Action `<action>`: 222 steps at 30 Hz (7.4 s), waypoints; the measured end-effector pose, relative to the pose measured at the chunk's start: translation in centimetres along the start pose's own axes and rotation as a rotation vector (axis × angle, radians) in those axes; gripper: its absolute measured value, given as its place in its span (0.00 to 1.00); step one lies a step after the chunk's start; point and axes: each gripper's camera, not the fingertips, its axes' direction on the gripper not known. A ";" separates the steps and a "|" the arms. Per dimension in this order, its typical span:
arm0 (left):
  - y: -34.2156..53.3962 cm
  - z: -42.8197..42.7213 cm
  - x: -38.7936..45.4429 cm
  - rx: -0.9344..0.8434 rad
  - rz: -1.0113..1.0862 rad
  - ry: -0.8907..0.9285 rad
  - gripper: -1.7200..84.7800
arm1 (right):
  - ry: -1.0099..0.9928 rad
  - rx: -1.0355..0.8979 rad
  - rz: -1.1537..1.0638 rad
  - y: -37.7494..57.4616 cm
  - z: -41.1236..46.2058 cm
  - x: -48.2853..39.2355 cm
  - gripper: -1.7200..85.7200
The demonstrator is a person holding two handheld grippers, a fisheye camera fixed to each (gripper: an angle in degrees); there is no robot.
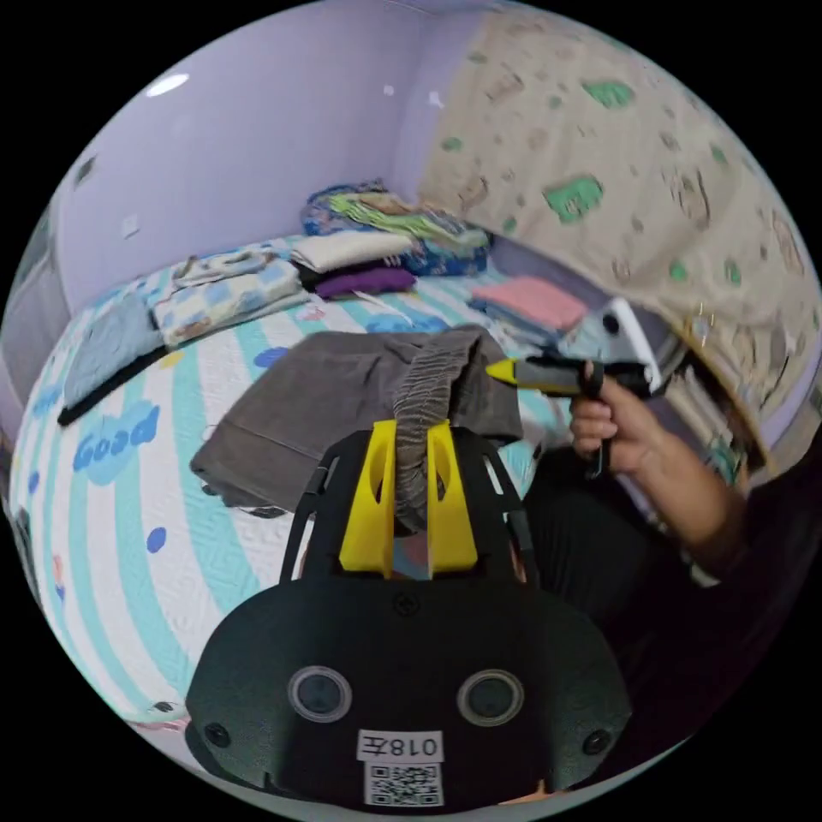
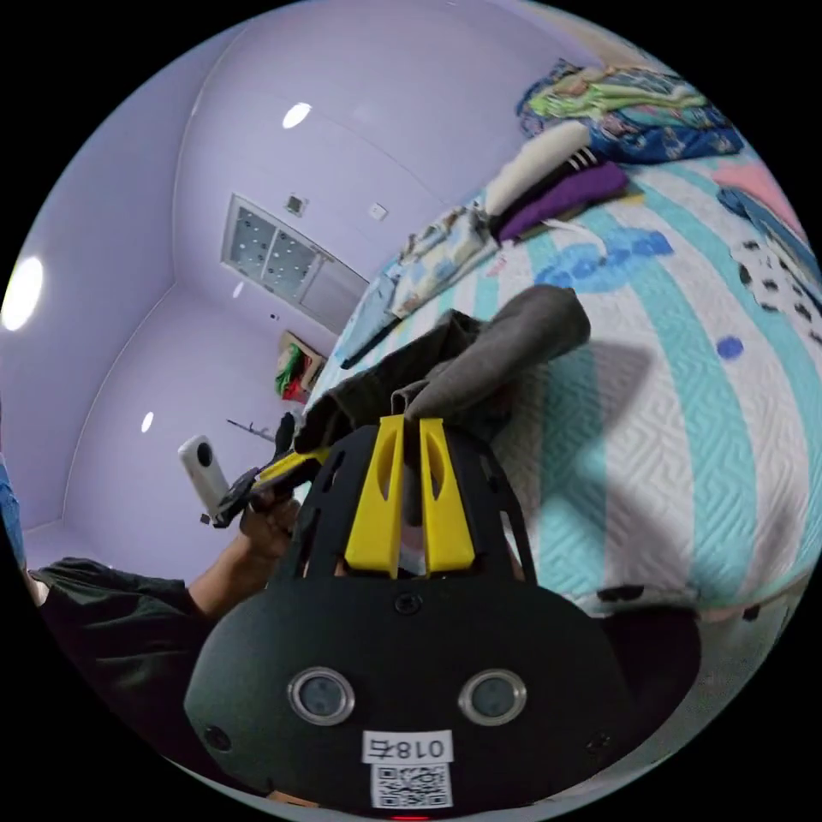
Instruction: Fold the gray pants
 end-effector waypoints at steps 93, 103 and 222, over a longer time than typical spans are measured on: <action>47.6 -21.0 -41.1 0.646 -0.329 -0.108 0.09 | 0.465 -0.082 -0.257 -28.9 4.6 3.3 0.12; 54.8 -22.7 -39.9 0.661 -0.376 -0.033 0.08 | 0.251 0.298 0.439 -35.9 2.4 16.9 0.15; 65.0 -20.4 -31.7 0.224 -1.049 0.188 0.05 | 0.315 0.083 0.401 21.6 -36.0 -1.1 0.05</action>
